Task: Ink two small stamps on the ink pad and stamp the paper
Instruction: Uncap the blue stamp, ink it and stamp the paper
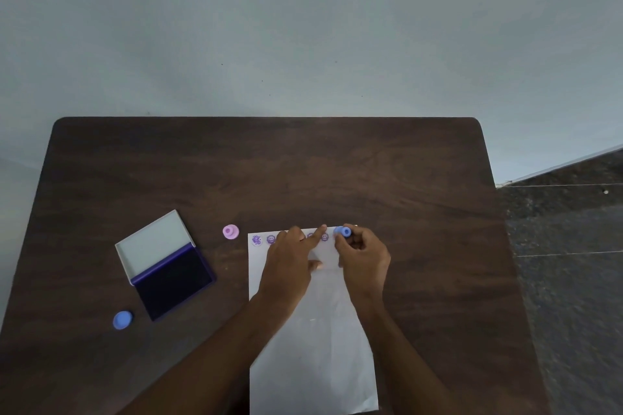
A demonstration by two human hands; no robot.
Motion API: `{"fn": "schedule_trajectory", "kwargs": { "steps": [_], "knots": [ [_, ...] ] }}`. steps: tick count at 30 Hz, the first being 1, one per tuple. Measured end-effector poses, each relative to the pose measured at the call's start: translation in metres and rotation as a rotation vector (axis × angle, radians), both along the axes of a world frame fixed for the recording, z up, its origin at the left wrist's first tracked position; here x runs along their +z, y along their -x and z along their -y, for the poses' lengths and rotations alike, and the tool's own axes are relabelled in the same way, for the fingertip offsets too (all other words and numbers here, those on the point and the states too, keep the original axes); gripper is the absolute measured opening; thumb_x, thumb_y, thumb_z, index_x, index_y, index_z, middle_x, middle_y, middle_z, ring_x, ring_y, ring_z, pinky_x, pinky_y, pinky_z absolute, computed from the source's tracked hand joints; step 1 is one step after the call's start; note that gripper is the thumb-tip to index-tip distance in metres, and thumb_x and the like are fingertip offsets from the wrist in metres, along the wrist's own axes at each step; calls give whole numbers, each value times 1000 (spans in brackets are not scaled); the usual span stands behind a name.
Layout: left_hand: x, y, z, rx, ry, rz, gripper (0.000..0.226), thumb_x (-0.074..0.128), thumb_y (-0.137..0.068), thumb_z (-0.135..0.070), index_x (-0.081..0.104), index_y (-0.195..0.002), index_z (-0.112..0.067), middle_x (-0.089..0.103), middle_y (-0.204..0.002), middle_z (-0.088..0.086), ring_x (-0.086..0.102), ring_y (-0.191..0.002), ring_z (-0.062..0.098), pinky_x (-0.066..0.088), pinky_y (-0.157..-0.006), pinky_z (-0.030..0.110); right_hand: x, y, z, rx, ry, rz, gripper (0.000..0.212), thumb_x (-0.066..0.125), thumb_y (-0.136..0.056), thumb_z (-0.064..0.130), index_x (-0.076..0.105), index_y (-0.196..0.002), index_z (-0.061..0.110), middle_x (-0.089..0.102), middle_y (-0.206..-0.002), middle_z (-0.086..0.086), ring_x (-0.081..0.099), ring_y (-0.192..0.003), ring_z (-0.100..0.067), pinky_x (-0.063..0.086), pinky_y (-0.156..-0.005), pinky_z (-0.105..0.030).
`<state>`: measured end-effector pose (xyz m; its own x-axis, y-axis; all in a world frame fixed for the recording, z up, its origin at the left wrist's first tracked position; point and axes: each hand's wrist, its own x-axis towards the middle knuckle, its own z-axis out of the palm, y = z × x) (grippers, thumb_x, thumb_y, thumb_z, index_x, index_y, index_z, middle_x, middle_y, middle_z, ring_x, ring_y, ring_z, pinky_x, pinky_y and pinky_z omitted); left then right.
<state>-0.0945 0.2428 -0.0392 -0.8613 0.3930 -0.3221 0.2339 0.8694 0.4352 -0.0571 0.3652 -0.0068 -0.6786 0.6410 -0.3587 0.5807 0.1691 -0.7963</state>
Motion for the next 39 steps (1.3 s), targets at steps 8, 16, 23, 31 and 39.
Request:
{"fn": "schedule_trajectory", "kwargs": {
  "steps": [8,16,23,31,39],
  "knots": [
    [8,1,-3,65,-1,71,90,72,-82,-37,13,-151,-35,58,-128,1,55,-112,17,43,-100,25,3,-11,-11,-146,81,-36,21,73,-81,21,71,-101,16,74,-86,3,67,-59,-16,52,-46,-18],
    [17,-7,2,206,-162,151,91,77,-78,-33,22,-150,-29,62,-123,-2,60,-105,13,45,-100,25,10,-15,-3,-116,100,7,22,75,-79,25,70,-99,16,70,-92,5,67,-70,-14,49,-49,-9],
    [38,-18,12,299,-250,114,56,58,-90,-46,44,-141,-28,63,-128,-4,61,-103,9,42,-89,14,7,-15,6,-66,68,9,21,77,-76,31,70,-94,21,72,-91,4,67,-70,-18,53,-55,-17],
    [60,-26,44,449,-286,123,41,58,-91,-40,54,-130,-29,62,-130,-6,64,-103,11,49,-80,14,20,-13,26,37,129,-33,20,74,-79,26,71,-96,16,73,-88,2,66,-71,-18,51,-49,-13],
    [78,-35,95,580,-318,154,36,54,-96,-31,53,-130,-21,59,-131,0,58,-107,12,44,-82,9,35,-6,67,212,139,-37,24,74,-79,31,70,-96,14,72,-87,1,66,-66,-16,48,-51,-8]
  ]
}}
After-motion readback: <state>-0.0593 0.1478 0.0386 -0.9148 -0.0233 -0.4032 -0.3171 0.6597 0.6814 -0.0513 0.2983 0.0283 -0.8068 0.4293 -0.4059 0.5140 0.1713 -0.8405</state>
